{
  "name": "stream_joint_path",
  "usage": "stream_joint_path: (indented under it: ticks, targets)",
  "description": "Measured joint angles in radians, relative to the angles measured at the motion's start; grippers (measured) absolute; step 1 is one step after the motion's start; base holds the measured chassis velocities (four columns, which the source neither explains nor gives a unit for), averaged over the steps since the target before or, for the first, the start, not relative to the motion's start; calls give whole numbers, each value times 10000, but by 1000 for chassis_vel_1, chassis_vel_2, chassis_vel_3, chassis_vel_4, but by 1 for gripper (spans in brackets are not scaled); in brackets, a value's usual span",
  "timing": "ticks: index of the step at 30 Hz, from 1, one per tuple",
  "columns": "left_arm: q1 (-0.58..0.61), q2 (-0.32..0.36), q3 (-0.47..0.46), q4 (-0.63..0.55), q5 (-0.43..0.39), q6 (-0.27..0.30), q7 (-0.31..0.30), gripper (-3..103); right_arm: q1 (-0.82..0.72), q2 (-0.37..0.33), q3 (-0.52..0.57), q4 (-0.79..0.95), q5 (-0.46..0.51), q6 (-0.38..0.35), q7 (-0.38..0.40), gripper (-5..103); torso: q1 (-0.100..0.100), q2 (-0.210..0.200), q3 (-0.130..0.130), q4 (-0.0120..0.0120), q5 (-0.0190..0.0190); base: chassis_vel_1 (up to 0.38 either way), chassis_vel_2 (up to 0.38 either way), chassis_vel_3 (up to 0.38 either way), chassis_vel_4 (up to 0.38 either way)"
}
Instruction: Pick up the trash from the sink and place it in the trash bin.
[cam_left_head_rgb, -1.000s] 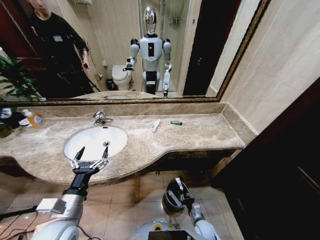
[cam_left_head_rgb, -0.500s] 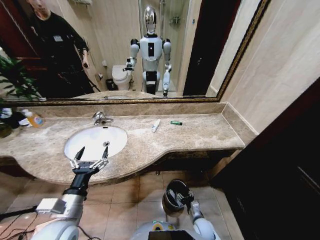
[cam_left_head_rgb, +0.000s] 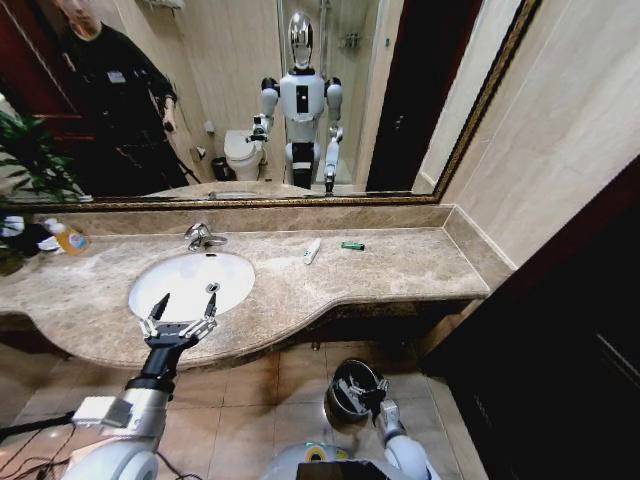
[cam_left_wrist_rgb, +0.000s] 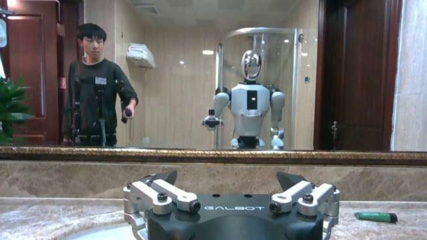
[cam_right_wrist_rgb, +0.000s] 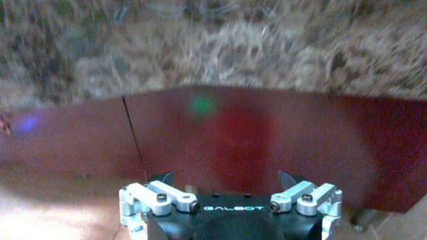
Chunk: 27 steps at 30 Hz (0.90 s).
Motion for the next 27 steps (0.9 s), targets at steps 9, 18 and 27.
stream_joint_path:
  ticks: [9,18,27]
  targets:
    - [0,0,0,0,0,0,0,100,-838,-535,-64,2637,550,-352,869,100,0,0,0,0,0,0,0,0,0]
    - [0,0,0,0,1,0,0,100,-448,-767,-426,4755,937,-1528,981,100,0,0,0,0,0,0,0,0,0]
    - [0,0,0,0,0,0,0,100,1572,-1586,-621,4818,1956,-2263,554,100,1,0,0,-1,1,0,0,0,0]
